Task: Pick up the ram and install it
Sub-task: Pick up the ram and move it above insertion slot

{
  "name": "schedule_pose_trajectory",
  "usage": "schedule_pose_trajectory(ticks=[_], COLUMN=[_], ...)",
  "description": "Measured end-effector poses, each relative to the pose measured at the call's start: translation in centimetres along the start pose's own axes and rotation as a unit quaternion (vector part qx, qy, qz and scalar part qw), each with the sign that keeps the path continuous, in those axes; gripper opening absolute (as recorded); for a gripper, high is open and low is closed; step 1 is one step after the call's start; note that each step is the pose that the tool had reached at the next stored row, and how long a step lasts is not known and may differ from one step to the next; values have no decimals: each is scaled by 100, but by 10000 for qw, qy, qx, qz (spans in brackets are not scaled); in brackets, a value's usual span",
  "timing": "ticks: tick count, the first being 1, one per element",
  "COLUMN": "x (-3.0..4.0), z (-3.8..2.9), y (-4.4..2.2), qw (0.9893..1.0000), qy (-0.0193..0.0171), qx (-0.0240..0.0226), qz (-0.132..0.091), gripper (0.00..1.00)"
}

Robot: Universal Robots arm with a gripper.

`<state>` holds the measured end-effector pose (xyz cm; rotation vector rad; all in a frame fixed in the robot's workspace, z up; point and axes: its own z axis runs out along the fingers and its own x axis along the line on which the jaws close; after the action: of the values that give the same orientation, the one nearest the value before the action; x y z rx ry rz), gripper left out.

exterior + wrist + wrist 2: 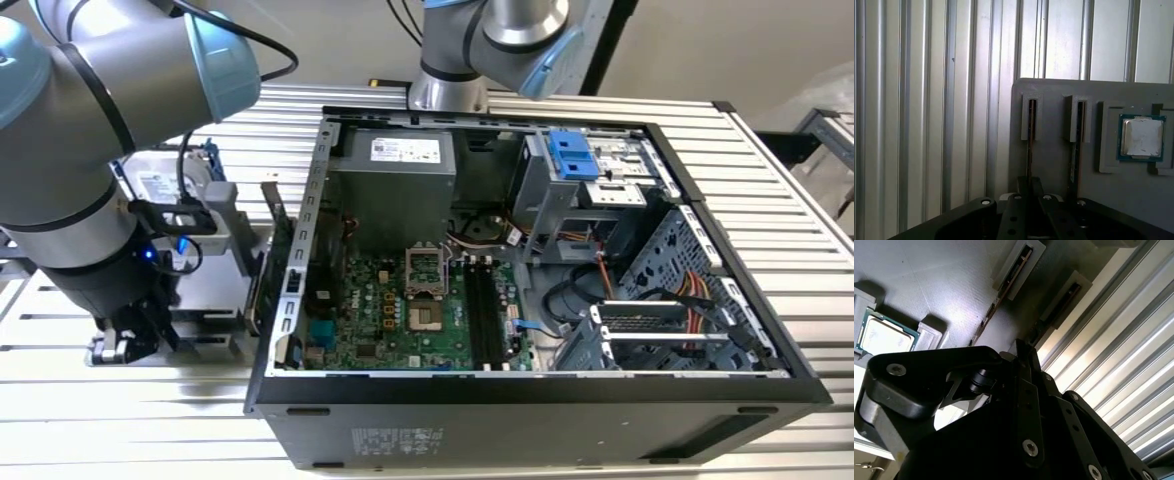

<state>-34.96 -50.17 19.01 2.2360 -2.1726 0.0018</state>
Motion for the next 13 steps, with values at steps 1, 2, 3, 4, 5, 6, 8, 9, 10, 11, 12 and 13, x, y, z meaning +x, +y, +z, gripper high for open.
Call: schedule_pose_trajectory(ticks=[1,2,3,4,5,6,8,9,10,11,12,13], x=[0,0,0,0,0,0,0,-1,-1,0,0,0], z=[0,1,2,2,2,1,-3,-7,-11,-19,-26,-33], y=[0,0,0,0,0,0,0,-1,-1,0,0,0], qw=[10000,10000,10000,10000,10000,10000,10000,10000,10000,10000,10000,10000], qy=[0,0,0,0,-1,-1,-2,-3,-3,-1,-1,-1], qx=[0,0,0,0,0,1,2,3,3,1,1,1], qz=[0,0,0,0,0,0,0,0,0,0,0,0], gripper=[0,0,0,0,0,0,0,0,0,0,0,0])
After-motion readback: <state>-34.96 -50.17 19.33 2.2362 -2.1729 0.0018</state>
